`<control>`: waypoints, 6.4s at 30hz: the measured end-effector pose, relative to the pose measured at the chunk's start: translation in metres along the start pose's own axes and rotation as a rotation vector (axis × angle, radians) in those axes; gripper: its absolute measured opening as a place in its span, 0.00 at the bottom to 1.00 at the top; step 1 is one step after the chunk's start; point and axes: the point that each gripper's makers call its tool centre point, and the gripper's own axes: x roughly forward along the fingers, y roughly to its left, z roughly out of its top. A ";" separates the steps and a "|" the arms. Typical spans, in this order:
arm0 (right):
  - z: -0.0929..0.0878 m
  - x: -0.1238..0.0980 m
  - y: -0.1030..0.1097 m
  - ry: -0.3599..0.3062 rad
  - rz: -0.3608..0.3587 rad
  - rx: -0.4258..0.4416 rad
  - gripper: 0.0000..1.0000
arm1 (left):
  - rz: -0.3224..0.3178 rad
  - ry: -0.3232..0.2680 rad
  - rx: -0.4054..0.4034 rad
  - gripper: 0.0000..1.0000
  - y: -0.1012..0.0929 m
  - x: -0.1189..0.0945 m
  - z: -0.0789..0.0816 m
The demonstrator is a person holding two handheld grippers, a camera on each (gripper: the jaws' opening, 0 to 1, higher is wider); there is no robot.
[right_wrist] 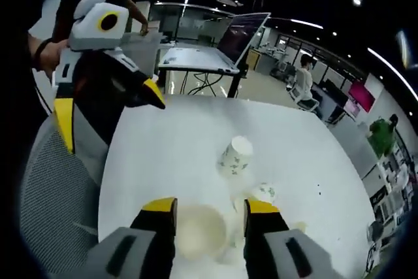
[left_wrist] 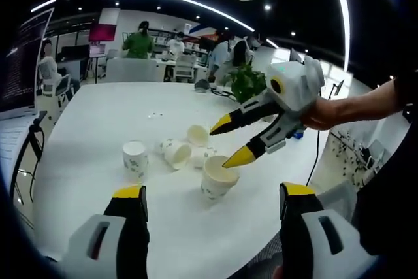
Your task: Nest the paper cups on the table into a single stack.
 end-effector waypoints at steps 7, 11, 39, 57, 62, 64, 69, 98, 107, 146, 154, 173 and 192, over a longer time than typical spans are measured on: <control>0.006 0.009 -0.026 -0.073 -0.047 0.149 0.50 | 0.009 0.004 -0.007 0.82 0.006 -0.001 -0.002; -0.005 0.016 -0.044 -0.037 -0.099 0.150 0.53 | 0.014 0.006 -0.010 0.82 0.009 -0.001 -0.003; -0.070 0.085 -0.098 0.151 -0.202 0.105 0.50 | 0.060 0.026 -0.040 0.82 0.028 -0.011 -0.011; -0.071 0.110 -0.101 0.146 -0.198 0.074 0.38 | 0.073 0.041 -0.055 0.82 0.027 -0.013 -0.012; -0.070 0.114 -0.108 0.144 -0.208 0.080 0.24 | 0.072 0.044 -0.056 0.82 0.027 -0.012 -0.014; -0.070 0.114 -0.110 0.144 -0.212 0.091 0.13 | 0.074 0.046 -0.053 0.82 0.028 -0.013 -0.014; -0.071 0.115 -0.112 0.136 -0.199 0.159 0.00 | 0.084 0.041 -0.054 0.82 0.034 -0.014 -0.012; -0.057 0.067 -0.133 0.102 -0.243 0.220 0.00 | 0.057 -0.001 -0.035 0.82 0.028 -0.008 0.001; -0.054 0.058 -0.129 0.110 -0.239 0.200 0.00 | 0.054 -0.011 -0.029 0.82 0.032 -0.008 0.003; -0.030 -0.024 -0.073 0.151 -0.154 0.042 0.00 | 0.007 -0.023 0.001 0.82 0.016 0.005 0.009; -0.024 -0.039 -0.054 0.173 -0.107 -0.018 0.00 | -0.003 -0.019 0.005 0.82 0.011 0.008 0.008; -0.016 -0.026 -0.002 0.243 0.071 -0.069 0.00 | -0.001 -0.004 0.033 0.83 0.009 0.007 0.003; -0.030 -0.001 -0.005 0.294 0.122 -0.059 0.00 | 0.023 -0.011 0.023 0.83 0.016 0.000 0.004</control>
